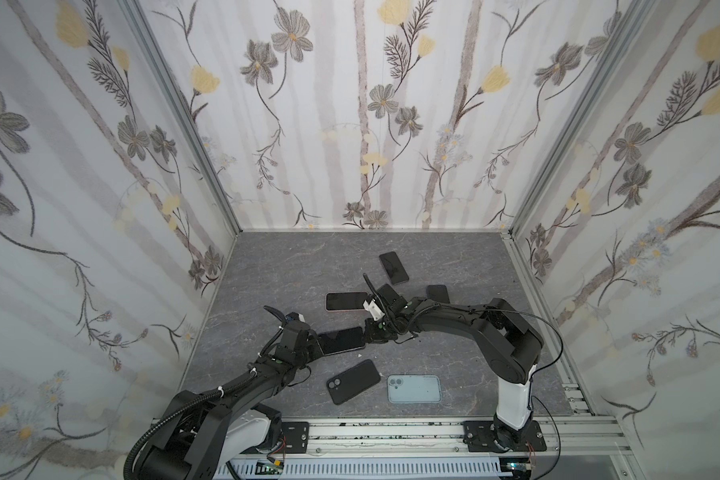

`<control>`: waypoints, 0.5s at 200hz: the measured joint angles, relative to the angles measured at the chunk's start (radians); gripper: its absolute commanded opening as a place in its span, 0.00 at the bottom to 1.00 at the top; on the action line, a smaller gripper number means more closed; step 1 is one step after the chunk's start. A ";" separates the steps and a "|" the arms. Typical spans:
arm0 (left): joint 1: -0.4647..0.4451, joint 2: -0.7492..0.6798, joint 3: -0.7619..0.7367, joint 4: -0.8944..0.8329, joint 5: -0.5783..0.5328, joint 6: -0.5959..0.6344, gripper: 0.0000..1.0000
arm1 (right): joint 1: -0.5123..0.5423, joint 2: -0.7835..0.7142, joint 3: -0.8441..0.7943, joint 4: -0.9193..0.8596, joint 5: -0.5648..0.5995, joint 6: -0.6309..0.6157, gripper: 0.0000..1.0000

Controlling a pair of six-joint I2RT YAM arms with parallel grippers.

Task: Put the phone into the phone case
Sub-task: 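Press the phone's edge into the case with the right while left holds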

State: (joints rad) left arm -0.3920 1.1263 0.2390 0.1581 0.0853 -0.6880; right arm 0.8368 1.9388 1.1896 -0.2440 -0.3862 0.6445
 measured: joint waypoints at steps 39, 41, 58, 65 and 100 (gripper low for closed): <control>0.000 -0.005 -0.013 0.017 -0.005 0.000 0.24 | 0.014 0.002 0.028 -0.047 0.040 -0.020 0.13; 0.000 -0.005 -0.013 0.017 -0.005 0.000 0.24 | 0.015 0.002 0.029 -0.050 0.042 -0.022 0.13; 0.000 -0.007 -0.016 0.021 -0.006 0.000 0.24 | 0.019 0.002 0.037 -0.070 0.048 -0.031 0.12; 0.000 -0.008 -0.018 0.022 -0.006 0.000 0.24 | 0.020 0.002 0.039 -0.076 0.048 -0.035 0.12; 0.000 -0.008 -0.021 0.027 -0.007 0.000 0.23 | 0.021 0.015 0.050 -0.088 0.047 -0.043 0.12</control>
State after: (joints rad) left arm -0.3920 1.1183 0.2184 0.1856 0.0784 -0.6884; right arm 0.8577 1.9537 1.2392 -0.3321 -0.3389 0.6014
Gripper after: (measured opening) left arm 0.235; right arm 0.121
